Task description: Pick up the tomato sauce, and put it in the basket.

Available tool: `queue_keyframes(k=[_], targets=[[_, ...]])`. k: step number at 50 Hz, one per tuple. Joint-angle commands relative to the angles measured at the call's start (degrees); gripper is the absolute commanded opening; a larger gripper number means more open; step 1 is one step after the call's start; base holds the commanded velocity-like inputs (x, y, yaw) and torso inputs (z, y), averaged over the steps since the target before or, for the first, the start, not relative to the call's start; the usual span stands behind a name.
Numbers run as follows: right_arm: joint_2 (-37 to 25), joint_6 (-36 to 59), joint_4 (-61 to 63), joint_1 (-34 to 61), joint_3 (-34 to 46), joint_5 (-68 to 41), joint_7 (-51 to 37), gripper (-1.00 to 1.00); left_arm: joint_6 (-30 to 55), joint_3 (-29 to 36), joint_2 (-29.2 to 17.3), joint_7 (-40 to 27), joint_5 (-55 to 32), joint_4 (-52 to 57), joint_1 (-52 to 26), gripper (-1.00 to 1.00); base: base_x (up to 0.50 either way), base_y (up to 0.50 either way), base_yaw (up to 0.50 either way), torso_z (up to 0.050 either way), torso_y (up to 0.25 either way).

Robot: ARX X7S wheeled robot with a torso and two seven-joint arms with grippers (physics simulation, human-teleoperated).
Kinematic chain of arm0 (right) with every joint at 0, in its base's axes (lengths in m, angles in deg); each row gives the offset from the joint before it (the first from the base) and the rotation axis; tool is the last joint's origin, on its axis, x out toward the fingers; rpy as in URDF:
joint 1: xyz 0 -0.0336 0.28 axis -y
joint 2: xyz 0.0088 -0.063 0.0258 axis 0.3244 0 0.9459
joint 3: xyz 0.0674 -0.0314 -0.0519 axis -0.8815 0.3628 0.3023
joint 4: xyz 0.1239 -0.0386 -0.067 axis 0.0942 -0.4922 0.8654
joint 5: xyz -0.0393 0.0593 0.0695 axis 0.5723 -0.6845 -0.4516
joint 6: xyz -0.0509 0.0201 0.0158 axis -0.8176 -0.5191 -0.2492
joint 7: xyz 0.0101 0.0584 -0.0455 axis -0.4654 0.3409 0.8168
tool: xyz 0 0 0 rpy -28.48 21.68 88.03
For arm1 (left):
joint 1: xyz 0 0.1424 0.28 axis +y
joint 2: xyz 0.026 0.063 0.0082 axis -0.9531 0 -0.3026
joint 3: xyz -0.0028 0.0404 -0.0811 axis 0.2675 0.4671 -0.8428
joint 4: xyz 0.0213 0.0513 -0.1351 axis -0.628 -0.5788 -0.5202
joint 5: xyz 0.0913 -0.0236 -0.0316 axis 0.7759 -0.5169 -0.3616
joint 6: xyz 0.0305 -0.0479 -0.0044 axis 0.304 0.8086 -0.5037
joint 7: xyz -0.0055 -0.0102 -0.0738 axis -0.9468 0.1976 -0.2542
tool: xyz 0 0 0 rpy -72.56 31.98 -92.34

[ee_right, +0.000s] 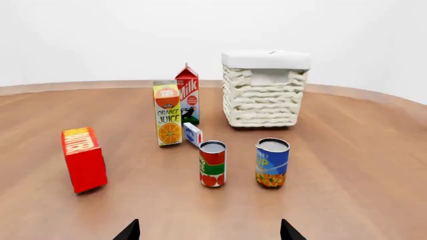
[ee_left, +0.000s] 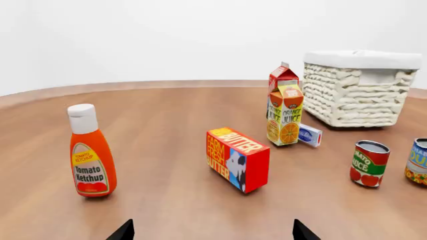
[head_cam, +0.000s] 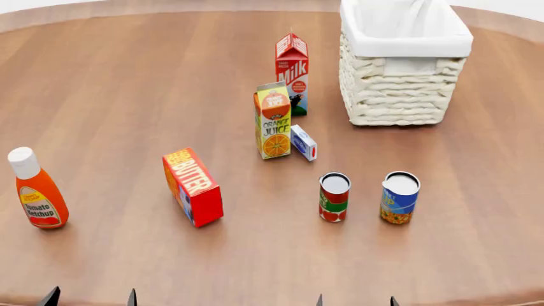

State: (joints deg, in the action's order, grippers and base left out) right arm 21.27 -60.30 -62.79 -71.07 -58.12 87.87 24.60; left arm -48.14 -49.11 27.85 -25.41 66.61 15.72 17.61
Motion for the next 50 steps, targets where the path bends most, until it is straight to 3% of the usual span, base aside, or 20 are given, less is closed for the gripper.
queue_keyframes(k=[1, 2, 5, 6, 9, 11, 13, 24, 30, 50], targets=[[-1.01, 5.1, 8.59, -2.45, 1.15, 0.88, -2.12, 1.0, 5.34, 0.68, -1.01, -0.58, -2.6, 8.59, 2.31, 1.0, 0.0, 0.0, 0.0, 0.0, 0.0], [-1.34, 6.94, 17.19, -3.4, 1.76, 1.55, -2.7, 1.0, 6.55, 1.24, -1.39, -1.14, -2.25, 15.71, 3.05, 1.0, 0.0, 0.0, 0.0, 0.0, 0.0], [-2.13, 4.18, 20.16, -5.28, 2.17, 0.97, -3.49, 1.0, 9.69, 1.61, -2.01, -1.8, -4.02, 23.0, 4.5, 1.0, 0.0, 0.0, 0.0, 0.0, 0.0], [-2.4, 8.95, 26.55, -5.55, 2.07, 0.45, -3.45, 1.0, 10.57, 1.56, -2.25, -1.67, -5.18, 26.0, 5.22, 1.0, 0.0, 0.0, 0.0, 0.0, 0.0], [-2.99, 8.08, 29.92, -7.16, 1.85, -0.01, -4.19, 1.0, 11.83, 2.15, -3.06, -3.16, -3.94, 31.1, 6.17, 1.0, 0.0, 0.0, 0.0, 0.0, 0.0], [-3.34, 12.48, 36.19, -6.94, 1.62, -0.21, -4.7, 1.0, 12.91, 2.35, -3.36, -3.8, -3.92, 34.45, 6.84, 1.0, 0.0, 0.0, 0.0, 0.0, 0.0], [-3.58, 9.91, 36.79, -8.33, 1.45, -0.79, -4.97, 1.0, 14.0, 2.5, -3.67, -4.43, -3.8, 37.57, 7.5, 1.0, 0.0, 0.0, 0.0, 0.0, 0.0], [-4.93, 14.76, 48.73, -9.48, 1.38, -1.44, -6.97, 1.0, 17.83, 3.0, -5.34, -6.38, -3.98, 49.74, 9.66, 1.0, 0.0, 0.0, 0.0, 0.0, 0.0], [-5.2, 15.93, 48.47, -9.24, 1.13, -3.26, -7.42, 1.0, 17.14, 3.36, -5.84, -6.85, -4.26, 49.42, 9.71, 1.0, 0.07, 0.0, 0.0, 0.0, 0.0], [-6.95, 17.52, 48.24, -8.64, 2.51, -4.13, -9.25, 1.0, 17.99, 4.46, -7.39, -8.52, -5.55, 49.06, 9.11, 1.0, 0.5, 0.0, 0.0, 0.0, 0.0]])
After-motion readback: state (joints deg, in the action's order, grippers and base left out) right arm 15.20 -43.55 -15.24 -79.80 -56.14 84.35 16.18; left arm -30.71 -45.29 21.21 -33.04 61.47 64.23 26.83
